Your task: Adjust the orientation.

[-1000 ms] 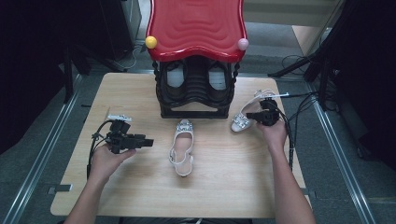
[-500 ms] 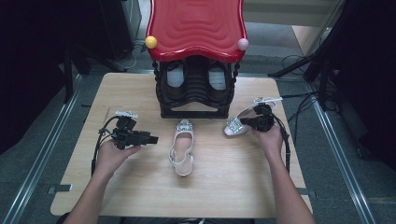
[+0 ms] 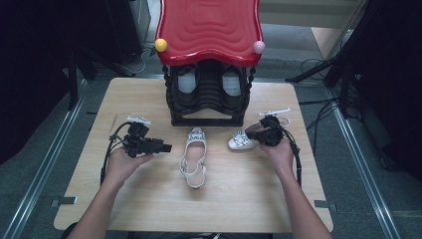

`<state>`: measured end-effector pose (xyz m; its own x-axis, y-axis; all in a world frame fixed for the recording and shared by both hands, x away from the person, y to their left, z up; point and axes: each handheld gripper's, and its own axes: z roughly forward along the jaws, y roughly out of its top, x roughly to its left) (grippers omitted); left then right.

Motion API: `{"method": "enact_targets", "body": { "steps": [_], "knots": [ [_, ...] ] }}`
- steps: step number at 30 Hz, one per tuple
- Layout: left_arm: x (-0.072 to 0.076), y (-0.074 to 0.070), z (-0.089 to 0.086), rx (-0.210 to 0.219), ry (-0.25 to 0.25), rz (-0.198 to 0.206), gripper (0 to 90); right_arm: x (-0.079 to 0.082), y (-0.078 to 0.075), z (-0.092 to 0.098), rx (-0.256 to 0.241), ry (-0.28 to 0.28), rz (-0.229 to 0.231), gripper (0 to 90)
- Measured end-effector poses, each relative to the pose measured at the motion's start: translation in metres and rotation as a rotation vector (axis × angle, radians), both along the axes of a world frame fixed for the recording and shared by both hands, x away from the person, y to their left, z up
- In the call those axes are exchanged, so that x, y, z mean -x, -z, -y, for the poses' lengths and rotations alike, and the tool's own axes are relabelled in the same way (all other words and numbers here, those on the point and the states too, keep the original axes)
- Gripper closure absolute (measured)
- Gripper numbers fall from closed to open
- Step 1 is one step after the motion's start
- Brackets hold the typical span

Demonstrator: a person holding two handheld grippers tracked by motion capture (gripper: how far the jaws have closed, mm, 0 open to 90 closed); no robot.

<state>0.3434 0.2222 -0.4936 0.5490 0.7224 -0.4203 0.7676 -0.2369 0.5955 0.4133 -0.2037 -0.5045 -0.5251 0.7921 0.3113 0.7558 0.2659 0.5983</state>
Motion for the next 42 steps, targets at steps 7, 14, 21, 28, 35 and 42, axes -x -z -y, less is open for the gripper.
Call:
{"method": "enact_targets", "body": {
  "steps": [7,14,21,28,35,42],
  "knots": [
    [0.000,0.000,0.000,0.000,0.001,0.000,43.0,0.008,0.000,-0.022,0.011,-0.050,0.003,90.0],
    [0.000,0.000,0.000,0.002,0.007,-0.002,43.1,0.014,0.002,-0.042,-0.004,-0.085,0.008,90.0],
    [0.001,-0.001,0.000,0.001,0.008,-0.003,43.1,0.014,-0.012,-0.036,0.001,-0.083,0.075,90.0],
    [0.004,0.000,-0.001,-0.003,0.002,-0.003,43.0,0.013,-0.036,-0.012,0.005,-0.039,0.137,90.0],
    [0.011,0.001,-0.006,-0.007,-0.013,-0.005,43.0,0.005,-0.046,0.012,0.019,-0.021,0.153,90.0],
    [0.019,0.003,-0.013,-0.009,-0.027,-0.005,43.0,-0.006,-0.043,0.031,0.037,-0.020,0.143,90.0]
  ]
}}
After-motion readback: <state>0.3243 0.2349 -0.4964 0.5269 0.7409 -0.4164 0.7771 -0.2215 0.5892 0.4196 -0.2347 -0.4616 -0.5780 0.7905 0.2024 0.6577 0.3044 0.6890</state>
